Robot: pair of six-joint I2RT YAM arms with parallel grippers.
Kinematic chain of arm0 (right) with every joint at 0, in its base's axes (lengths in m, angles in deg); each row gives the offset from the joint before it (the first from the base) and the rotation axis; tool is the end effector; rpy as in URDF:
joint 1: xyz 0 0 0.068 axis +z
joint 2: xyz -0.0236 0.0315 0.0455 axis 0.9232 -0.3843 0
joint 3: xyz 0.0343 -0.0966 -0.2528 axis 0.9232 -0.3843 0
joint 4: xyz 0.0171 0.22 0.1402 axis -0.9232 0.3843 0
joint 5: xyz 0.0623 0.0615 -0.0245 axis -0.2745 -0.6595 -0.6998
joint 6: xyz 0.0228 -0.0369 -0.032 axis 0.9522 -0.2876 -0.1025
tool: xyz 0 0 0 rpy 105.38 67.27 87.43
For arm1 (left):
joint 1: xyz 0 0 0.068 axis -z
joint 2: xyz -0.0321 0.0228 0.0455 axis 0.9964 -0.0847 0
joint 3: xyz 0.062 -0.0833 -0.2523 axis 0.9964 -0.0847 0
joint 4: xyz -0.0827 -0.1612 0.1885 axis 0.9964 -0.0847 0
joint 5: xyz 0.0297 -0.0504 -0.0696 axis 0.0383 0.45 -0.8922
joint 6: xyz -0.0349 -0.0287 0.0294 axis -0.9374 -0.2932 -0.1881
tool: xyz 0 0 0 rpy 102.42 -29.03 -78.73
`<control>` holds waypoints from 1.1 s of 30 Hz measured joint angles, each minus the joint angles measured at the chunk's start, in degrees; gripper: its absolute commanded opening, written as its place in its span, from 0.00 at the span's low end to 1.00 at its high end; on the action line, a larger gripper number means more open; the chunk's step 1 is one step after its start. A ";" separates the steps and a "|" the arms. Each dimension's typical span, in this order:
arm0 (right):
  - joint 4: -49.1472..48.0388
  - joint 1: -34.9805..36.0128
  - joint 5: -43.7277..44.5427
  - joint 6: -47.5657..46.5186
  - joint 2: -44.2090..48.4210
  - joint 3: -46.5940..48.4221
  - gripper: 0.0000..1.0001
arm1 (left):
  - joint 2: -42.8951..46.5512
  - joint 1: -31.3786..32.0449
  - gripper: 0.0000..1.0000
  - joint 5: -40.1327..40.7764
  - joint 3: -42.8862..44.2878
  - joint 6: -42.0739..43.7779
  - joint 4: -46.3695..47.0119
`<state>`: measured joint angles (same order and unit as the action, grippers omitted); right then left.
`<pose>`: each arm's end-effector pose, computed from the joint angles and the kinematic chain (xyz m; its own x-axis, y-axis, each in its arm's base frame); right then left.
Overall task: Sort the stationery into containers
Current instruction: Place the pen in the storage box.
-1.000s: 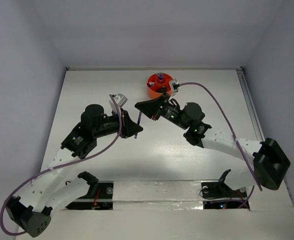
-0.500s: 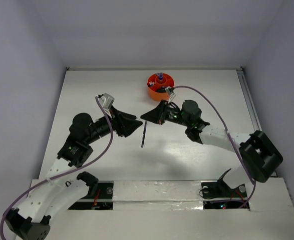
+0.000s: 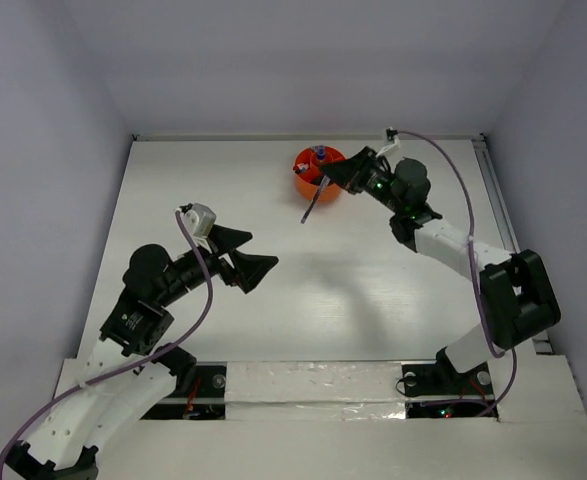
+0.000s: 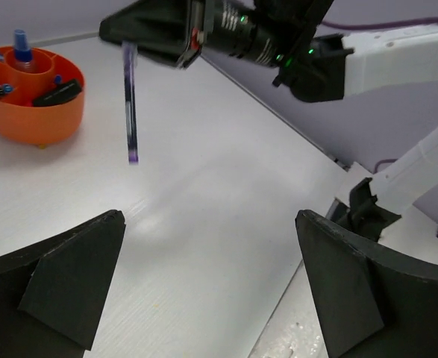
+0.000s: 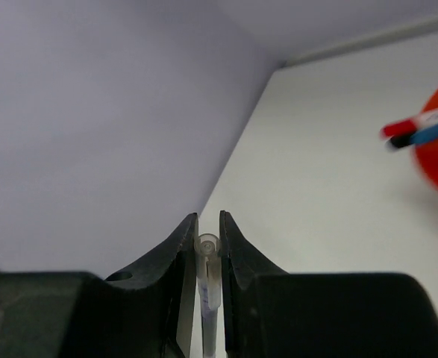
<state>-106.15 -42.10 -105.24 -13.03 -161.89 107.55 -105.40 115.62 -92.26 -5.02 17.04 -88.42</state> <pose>0.3156 0.1649 0.3004 -0.5516 0.5626 -0.6158 -0.5177 0.3479 0.7816 0.1101 -0.0835 0.3616 -0.1541 -0.2400 -0.9585 0.8326 0.4908 -0.2568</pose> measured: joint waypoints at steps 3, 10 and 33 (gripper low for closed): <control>4.85 -2.56 4.96 -5.64 -0.35 5.51 0.00 | 0.42 0.00 0.99 3.21 0.00 1.86 -1.84; 12.11 -6.58 14.69 -17.94 -7.58 20.50 0.00 | -0.35 -0.02 0.99 10.23 0.00 3.89 -6.19; 23.87 -7.23 26.53 -38.82 -27.06 37.16 0.00 | -1.09 -4.00 0.99 13.05 0.00 4.72 -7.30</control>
<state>-82.28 -49.33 -78.70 -51.84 -188.95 144.70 -106.49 111.62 -79.22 -5.02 21.76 -95.72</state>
